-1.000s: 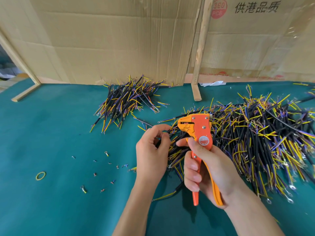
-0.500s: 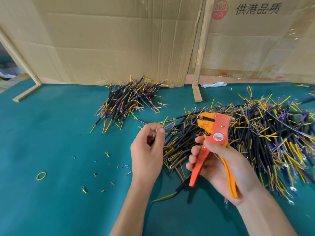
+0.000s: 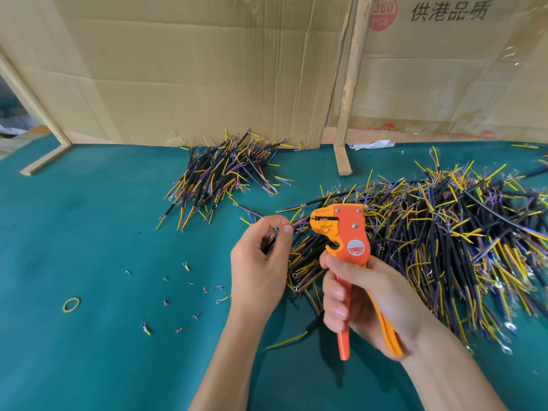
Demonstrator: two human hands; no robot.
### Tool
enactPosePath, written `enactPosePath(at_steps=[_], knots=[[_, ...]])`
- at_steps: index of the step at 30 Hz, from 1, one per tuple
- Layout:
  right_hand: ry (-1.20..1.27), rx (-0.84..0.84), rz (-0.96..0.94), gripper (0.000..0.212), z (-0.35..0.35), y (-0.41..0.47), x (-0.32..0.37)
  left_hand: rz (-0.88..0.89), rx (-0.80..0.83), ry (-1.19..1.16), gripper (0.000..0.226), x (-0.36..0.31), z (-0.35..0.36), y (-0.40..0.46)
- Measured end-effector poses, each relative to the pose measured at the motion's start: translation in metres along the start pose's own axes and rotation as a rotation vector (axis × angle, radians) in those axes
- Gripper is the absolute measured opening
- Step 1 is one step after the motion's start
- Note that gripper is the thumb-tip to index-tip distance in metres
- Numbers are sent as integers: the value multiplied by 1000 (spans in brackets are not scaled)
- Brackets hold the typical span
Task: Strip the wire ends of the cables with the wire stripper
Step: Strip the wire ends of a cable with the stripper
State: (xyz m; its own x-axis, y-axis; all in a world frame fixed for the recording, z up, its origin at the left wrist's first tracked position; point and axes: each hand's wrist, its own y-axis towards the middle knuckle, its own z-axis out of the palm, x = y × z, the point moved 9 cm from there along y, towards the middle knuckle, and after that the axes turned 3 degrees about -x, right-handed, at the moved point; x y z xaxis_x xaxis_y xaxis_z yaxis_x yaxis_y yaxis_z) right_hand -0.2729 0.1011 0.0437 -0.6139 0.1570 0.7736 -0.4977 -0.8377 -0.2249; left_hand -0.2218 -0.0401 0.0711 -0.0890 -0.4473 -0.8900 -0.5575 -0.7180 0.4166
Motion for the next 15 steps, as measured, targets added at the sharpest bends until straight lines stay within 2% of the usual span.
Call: enactPosePath(at_steps=[5, 7, 10, 13, 15], knots=[[9, -112, -86, 36, -8, 6, 4, 1, 46, -28, 15, -4, 9, 1], [70, -148, -132, 32, -15, 7, 6, -11, 69, -8, 16, -8, 16, 3], [246, -82, -227, 28, -25, 8, 18, -60, 164, -9, 28, -11, 32, 17], [276, -31, -267, 50, -32, 10, 26, -90, 337, 5, 32, -20, 54, 38], [272, -54, -264, 53, -36, 14, 24, 11, 233, 203, 25, -23, 39, 66]])
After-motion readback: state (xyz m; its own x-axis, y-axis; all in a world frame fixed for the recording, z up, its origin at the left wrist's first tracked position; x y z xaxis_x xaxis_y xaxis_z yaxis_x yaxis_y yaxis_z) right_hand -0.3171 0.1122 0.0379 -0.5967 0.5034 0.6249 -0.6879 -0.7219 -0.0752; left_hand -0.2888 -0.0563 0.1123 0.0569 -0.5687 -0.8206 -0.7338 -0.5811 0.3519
